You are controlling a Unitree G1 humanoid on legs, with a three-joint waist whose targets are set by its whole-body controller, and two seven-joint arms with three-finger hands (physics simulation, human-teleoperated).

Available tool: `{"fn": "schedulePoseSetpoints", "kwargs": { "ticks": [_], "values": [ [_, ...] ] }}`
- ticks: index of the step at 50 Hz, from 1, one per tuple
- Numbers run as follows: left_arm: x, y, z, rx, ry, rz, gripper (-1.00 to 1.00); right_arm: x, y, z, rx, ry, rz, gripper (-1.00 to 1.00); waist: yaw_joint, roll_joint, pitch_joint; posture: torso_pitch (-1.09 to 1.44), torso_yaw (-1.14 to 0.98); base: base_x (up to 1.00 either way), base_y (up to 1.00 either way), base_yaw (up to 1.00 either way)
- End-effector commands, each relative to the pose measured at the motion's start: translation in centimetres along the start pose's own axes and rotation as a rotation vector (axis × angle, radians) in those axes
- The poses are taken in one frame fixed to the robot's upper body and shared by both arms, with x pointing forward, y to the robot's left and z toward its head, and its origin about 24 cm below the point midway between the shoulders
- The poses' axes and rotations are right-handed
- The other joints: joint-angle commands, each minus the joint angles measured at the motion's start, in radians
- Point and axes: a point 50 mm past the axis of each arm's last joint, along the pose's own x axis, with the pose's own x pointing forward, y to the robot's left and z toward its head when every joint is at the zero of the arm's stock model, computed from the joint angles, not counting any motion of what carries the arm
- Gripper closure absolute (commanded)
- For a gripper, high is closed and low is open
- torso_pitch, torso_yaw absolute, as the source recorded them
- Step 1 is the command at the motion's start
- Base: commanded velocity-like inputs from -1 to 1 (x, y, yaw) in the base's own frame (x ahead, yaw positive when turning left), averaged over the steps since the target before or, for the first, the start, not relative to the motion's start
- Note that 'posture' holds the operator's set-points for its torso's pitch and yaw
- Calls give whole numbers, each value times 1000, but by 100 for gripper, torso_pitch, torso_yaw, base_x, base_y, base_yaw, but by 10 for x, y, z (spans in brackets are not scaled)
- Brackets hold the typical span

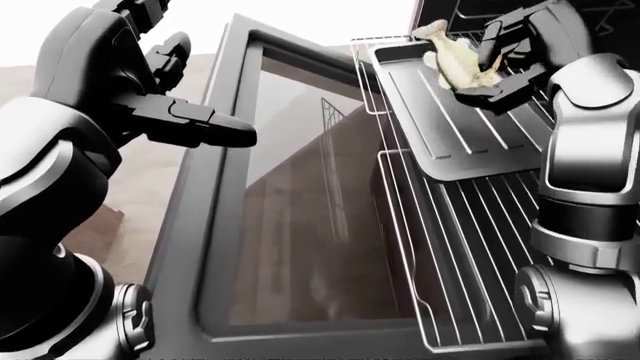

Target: Pick the fish from the oven and place it on the plate on the counter.

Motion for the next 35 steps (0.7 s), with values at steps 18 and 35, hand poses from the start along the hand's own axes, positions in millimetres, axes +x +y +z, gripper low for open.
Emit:
{"fn": "schedulePoseSetpoints", "kwargs": {
  "ticks": [18, 35],
  "values": [
    [-9, 5, 22, 6, -91, 20, -100, -28, -24, 70, 29, -275, -92, 98, 21, -1, -78, 47, 0, -6, 4, 0],
    [-11, 6, 23, 7, -94, 21, -100, -30, -29, 73, 38, -287, -102, 97, 43, 82, -131, 47, 0, -47, 21, 0]
  ]
}}
